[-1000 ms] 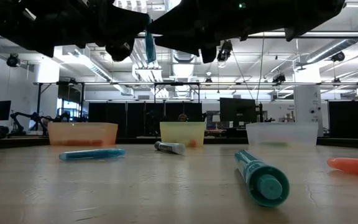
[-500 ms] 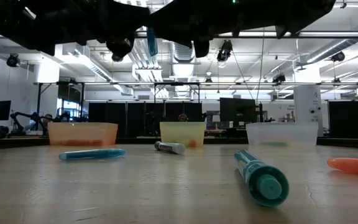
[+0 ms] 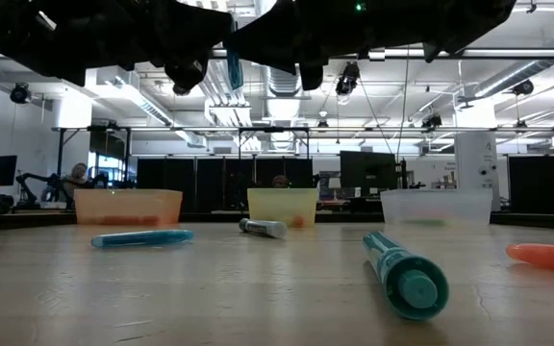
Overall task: Pick & Place Markers
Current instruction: Put the left blue pen into the transparent bin
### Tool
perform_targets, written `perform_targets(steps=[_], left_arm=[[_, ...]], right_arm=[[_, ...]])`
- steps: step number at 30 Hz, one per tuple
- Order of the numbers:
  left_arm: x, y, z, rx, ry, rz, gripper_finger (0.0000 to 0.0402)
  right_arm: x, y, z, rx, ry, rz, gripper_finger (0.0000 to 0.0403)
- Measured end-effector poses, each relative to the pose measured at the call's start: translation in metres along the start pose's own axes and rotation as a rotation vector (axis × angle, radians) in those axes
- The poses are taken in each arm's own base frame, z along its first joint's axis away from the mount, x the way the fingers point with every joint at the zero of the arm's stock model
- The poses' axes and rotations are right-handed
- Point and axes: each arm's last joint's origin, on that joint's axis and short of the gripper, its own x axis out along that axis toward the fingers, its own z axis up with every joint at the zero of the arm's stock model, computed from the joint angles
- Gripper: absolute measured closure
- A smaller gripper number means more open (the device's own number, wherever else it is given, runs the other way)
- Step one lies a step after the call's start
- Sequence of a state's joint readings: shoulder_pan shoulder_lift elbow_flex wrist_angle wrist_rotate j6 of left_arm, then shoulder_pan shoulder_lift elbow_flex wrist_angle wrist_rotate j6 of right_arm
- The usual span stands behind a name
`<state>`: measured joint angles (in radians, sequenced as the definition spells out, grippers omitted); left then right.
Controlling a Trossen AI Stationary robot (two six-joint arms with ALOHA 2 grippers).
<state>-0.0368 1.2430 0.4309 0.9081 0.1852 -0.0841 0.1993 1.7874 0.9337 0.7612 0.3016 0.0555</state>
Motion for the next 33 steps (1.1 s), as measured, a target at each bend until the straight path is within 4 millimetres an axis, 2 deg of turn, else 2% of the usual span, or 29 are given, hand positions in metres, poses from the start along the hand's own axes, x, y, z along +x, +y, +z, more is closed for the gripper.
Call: perform_targets(steps=[7,10,13,17,22,28,31,33], left_arm=[[-0.006,0.003,0.006,-0.027,-0.029,0.097,0.0335],[-0.011,0.004,0.005,-0.004,0.024,0.112,0.0331],[-0.016,0.005,0.005,0.030,0.048,0.120,0.0331],[-0.021,0.007,0.000,0.043,0.066,0.135,0.0337],[-0.024,0.011,-0.003,0.054,0.067,0.150,0.0348],[-0.024,0.012,-0.002,0.054,0.066,0.155,0.0354],[-0.024,0.012,-0.003,0.054,0.067,0.155,0.0354],[-0.024,0.011,-0.003,0.054,0.068,0.154,0.0354]], right_arm=[[-0.014,-0.005,0.012,-0.056,0.108,-0.053,0.0357],[-0.029,-0.011,0.023,-0.115,0.190,-0.136,0.0359],[-0.051,-0.027,0.032,-0.172,0.322,-0.290,0.0358],[-0.085,-0.063,0.038,-0.221,0.528,-0.554,0.0359],[-0.112,-0.126,0.032,-0.231,0.763,-0.812,0.0359],[-0.127,-0.203,0.005,-0.221,0.992,-0.872,0.0358],[-0.138,-0.231,-0.006,-0.195,1.062,-0.911,0.0358],[-0.143,-0.242,-0.013,-0.168,1.101,-0.911,0.0358]])
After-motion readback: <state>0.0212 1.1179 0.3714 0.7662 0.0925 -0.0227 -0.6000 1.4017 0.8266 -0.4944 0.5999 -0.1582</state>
